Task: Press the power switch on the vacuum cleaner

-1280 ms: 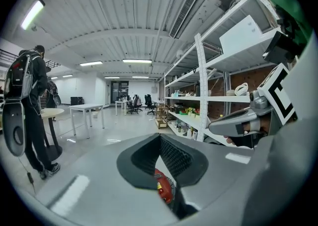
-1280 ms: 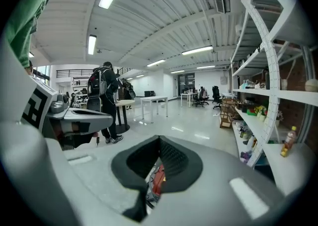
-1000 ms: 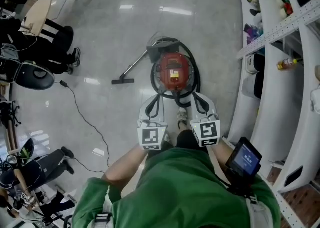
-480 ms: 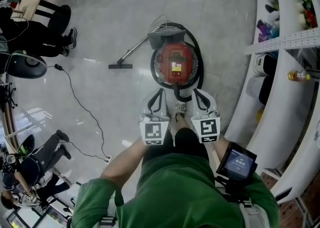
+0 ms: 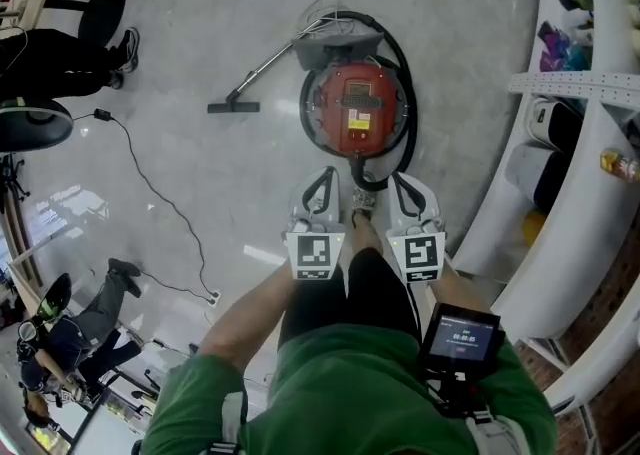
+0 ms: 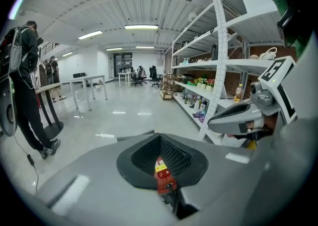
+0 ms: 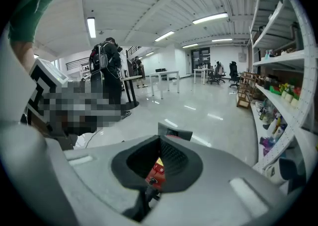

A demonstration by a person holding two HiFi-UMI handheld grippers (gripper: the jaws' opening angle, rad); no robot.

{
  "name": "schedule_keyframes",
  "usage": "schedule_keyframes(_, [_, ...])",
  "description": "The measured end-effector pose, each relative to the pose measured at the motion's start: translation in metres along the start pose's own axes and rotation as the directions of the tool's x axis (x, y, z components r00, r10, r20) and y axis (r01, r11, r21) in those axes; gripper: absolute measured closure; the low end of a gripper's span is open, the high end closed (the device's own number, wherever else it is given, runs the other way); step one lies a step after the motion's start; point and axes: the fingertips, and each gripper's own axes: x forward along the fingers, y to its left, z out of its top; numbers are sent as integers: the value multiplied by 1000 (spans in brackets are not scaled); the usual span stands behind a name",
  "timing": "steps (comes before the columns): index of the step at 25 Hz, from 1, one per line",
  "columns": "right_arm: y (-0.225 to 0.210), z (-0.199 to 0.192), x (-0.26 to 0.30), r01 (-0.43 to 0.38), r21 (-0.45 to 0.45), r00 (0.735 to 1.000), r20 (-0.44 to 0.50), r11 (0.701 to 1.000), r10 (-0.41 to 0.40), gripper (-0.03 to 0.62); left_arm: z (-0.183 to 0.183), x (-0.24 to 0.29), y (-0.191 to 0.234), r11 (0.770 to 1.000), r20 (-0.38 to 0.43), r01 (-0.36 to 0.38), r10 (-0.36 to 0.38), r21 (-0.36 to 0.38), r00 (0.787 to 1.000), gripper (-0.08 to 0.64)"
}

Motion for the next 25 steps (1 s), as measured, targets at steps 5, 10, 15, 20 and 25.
schedule_keyframes(5, [-2, -29, 31, -29, -5, 999, -25, 1000, 28, 591, -37, 37, 2, 1000, -46, 14, -14, 4, 999, 553])
schedule_keyframes(10, [-10, -64, 60, -48, -6, 997, -60, 999, 47, 591, -78, 71, -1, 999, -102, 33, -31, 13, 994, 553])
schedule_keyframes(15, [-15, -95, 84, -63, -8, 994, -91, 998, 62, 591, -119, 99, -3, 998, -163, 56, -52, 24, 985, 552])
schedule_keyframes(20, [-20, -118, 102, -78, -11, 990, -118, 997, 77, 591, -151, 119, -5, 998, -226, 68, -62, 18, 972, 552])
schedule_keyframes(25, [-26, -135, 113, -94, -20, 988, -129, 995, 90, 591, -177, 142, -9, 997, -263, 81, -75, 12, 962, 552])
